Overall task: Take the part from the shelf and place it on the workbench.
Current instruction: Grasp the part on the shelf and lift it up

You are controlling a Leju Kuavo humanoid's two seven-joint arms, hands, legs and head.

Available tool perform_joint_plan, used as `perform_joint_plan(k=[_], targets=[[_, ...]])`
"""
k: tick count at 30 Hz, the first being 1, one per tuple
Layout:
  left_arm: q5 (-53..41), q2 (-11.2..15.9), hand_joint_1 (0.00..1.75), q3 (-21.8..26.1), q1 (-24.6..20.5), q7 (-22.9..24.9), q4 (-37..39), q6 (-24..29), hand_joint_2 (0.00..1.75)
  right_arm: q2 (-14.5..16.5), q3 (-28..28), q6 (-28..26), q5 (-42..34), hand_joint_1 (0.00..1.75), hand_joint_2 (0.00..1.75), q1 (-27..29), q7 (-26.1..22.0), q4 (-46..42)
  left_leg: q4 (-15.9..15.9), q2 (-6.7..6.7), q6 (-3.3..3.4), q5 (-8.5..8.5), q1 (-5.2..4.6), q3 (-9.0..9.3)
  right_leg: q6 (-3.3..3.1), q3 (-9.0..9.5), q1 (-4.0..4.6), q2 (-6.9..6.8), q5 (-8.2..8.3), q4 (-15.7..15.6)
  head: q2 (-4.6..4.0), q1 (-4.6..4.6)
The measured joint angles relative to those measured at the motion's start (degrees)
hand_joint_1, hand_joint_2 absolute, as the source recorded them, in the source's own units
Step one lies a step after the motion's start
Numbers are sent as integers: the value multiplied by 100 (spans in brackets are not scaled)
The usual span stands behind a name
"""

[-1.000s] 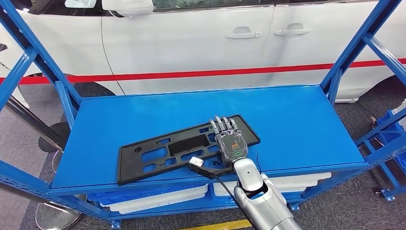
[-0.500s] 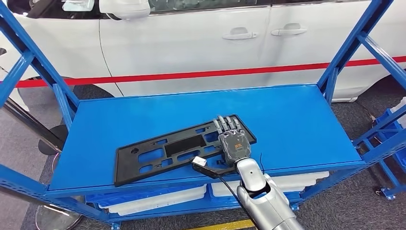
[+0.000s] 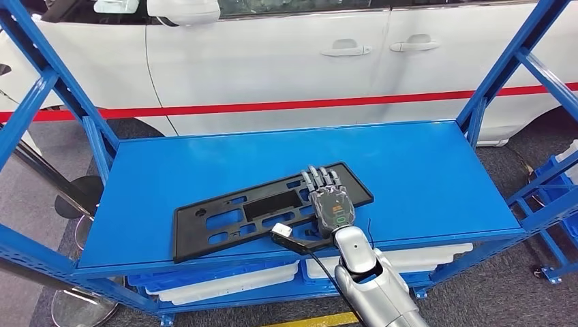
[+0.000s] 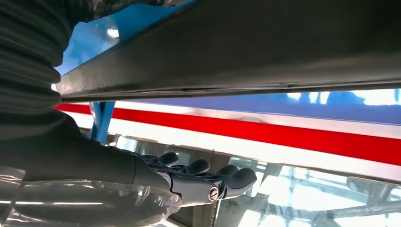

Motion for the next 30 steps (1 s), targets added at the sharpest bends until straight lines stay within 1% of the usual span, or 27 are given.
perform_joint_plan(k=[2,3,4,5,6,7,8,9,10,11,12,13,14,15,16,18,19,20,21,23,24,25,26,27,28,29,30], targets=[[0,-4,0,-1,-4,0,0,1,175,2,2,0,0,0,175,-3,-10,0,-17,-1,-68,2,4,10,-25,13,21,-6,6,-59,0,1],[0,-4,0,-2,-4,0,0,1,175,6,4,-3,1,0,175,-5,-11,0,-13,-1,-101,-8,10,14,-48,27,8,-12,23,-86,0,-1],[1,-2,0,-2,-5,-1,0,1,175,11,5,-7,1,0,175,-6,-13,0,47,-2,-127,-62,11,-4,-80,46,-10,-20,42,-119,0,0],[3,-1,0,-2,-7,-1,0,1,175,17,6,-19,1,0,175,-5,-18,0,206,-3,-149,-175,10,-70,-111,60,-30,-32,63,-152,0,-1],[7,-1,0,-2,-6,-2,0,1,175,22,7,-39,0,0,175,-2,-32,1,493,-4,-167,-350,17,-200,-135,67,-46,-46,78,-174,0,-2],[10,-1,0,-2,-3,-3,0,0,175,25,8,-66,0,0,175,2,-51,5,866,-4,-184,-551,21,-375,-150,60,-44,-53,80,-176,0,-2],[13,-3,0,-2,2,-3,0,-1,175,26,8,-97,1,0,175,6,-74,11,1242,-4,-202,-714,28,-554,-154,49,-41,-58,80,-170,0,-2],[15,-3,0,-3,9,-4,0,-1,175,27,8,-124,1,0,175,9,-101,19,1510,-3,-218,-791,36,-683,-155,40,-38,-60,80,-161,0,-2],[16,-3,0,-2,15,-7,0,-1,175,31,8,-147,1,0,175,11,-124,27,1571,-2,-229,-751,41,-712,-152,34,-39,-59,77,-151,0,-2],[19,-1,0,-2,17,-11,0,-1,175,37,9,-167,1,0,175,11,-149,34,1412,0,-235,-607,46,-634,-146,32,-42,-57,73,-135,0,-2],[24,3,0,-1,16,-16,0,-1,175,44,10,-186,1,0,175,11,-172,39,1075,2,-237,-401,53,-466,-133,32,-46,-54,64,-116,0,-2],[27,8,0,-1,10,-20,0,-1,175,51,11,-203,1,0,175,11,-190,44,679,6,-233,-233,58,-272,-114,28,-48,-51,51,-91,0,-2],[32,12,0,-1,1,-25,0,-1,175,58,14,-219,1,0,175,9,-208,49,349,6,-215,-122,53,-118,-85,18,-39,-44,33,-58,0,-2],[34,14,0,-2,-7,-27,0,-1,175,67,24,-238,1,0,175,7,-233,51,141,4,-188,-76,46,-24,-54,10,-29,-37,22,-34,0,-1],[36,14,0,-2,-12,-31,0,-1,175,83,43,-263,1,0,175,8,-265,53,56,1,-155,-85,36,7,-22,4,-20,-30,17,-23,0,-1],[37,9,0,-3,-15,-34,0,-1,175,133,107,-328,1,0,175,17,-355,57,31,-4,-74,-64,30,12,43,0,-19,-23,20,-22,0,-1],[38,2,0,-3,-18,-36,0,-1,175,166,142,-368,1,0,175,27,-413,58,14,0,-32,-44,35,18,73,-18,-27,-20,-19,23,0,0],[38,-6,0,-3,-23,-37,0,-1,175,206,179,-414,0,0,175,38,-489,58,-3,5,9,-19,42,21,100,-76,-35,-18,-119,156,0,0],[39,-12,0,-3,-26,-38,0,-1,175,247,218,-464,-1,0,175,52,-572,56,-16,10,40,1,49,17,122,-189,-45,-15,-282,403,0,0],[39,-16,0,-4,-27,-44,0,-1,175,347,317,-537,-9,0,175,108,-750,42,-14,16,66,13,41,-16,152,-536,-62,-13,-675,1140,0,0],[39,-19,0,-5,-24,-46,0,-1,175,395,372,-546,-22,0,175,144,-824,24,-11,16,68,14,38,-28,161,-691,-70,-14,-785,1456,0,0],[40,-23,0,-5,-23,-50,0,-4,175,441,428,-540,-42,0,175,176,-888,-1,-9,13,67,13,36,-33,163,-767,-76,-14,-783,1601,0,0],[42,-30,0,-6,-22,-57,0,-9,175,482,485,-532,-67,0,175,199,-939,-33,-7,8,62,10,35,-29,157,-734,-80,-14,-664,1521,0,0],[45,-41,0,-9,-23,-68,0,-16,175,516,540,-521,-92,0,175,210,-978,-68,-7,1,55,5,35,-18,141,-599,-82,-14,-460,1228,0,0],[49,-54,0,-14,-25,-85,0,-25,175,543,591,-510,-116,0,175,213,-1000,-100,-6,-5,42,-3,35,-8,114,-410,-81,-12,-243,813,0,0],[56,-67,0,-19,-31,-106,0,-35,175,564,642,-500,-138,0,175,213,-1015,-127,4,-11,20,-15,22,-7,82,-238,-69,-11,-91,431,0,0],[56,-77,0,-24,-35,-122,0,-45,175,578,689,-491,-161,0,175,214,-1024,-150,11,-17,-8,-22,14,-17,54,-130,-55,-9,-8,170,0,-1]])
